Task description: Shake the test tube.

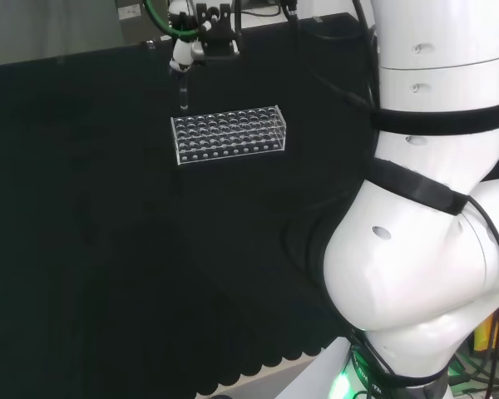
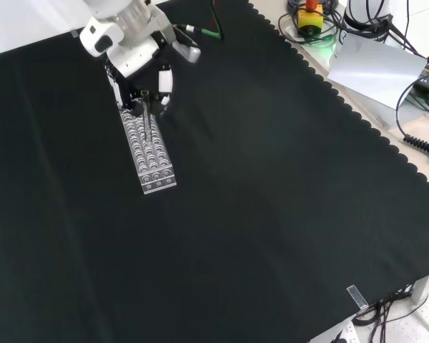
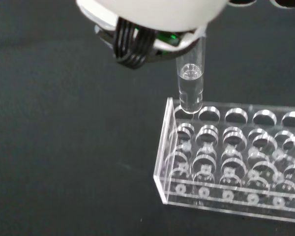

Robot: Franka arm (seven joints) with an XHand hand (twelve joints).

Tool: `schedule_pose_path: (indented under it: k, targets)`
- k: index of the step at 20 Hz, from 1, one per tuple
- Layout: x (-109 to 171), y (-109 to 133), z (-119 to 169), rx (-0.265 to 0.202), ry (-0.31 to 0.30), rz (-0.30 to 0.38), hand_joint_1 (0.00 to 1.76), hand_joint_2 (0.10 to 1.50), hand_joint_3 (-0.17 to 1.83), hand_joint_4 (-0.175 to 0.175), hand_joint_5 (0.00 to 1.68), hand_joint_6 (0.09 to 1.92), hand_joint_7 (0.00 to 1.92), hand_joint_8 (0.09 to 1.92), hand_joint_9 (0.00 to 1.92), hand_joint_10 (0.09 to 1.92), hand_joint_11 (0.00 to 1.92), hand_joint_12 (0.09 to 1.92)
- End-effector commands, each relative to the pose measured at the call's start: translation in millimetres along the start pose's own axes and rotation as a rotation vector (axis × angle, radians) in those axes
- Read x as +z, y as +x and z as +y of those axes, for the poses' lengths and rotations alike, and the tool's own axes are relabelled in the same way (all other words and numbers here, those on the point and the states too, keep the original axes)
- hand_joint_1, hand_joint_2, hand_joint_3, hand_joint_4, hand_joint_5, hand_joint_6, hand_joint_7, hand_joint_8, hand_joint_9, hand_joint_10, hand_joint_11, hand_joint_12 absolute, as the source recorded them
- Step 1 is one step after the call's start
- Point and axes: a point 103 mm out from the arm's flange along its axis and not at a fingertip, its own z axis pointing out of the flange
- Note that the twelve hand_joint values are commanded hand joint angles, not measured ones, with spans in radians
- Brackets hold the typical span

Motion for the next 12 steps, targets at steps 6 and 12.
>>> schedule_pose_path:
  k: [6, 12]
  targets:
    - [-33, -12, -20, 0.012, -0.039, -0.011, 1.22, 0.68, 0.62, -0.175, 1.27, 0.65, 1.69, 0.55, 1.58, 0.51, 1.25, 0.87]
    - [-37, -47, -33, 0.105, -0.052, -0.011, 1.22, 0.68, 0.62, -0.175, 1.27, 0.65, 1.69, 0.55, 1.58, 0.51, 1.25, 0.87]
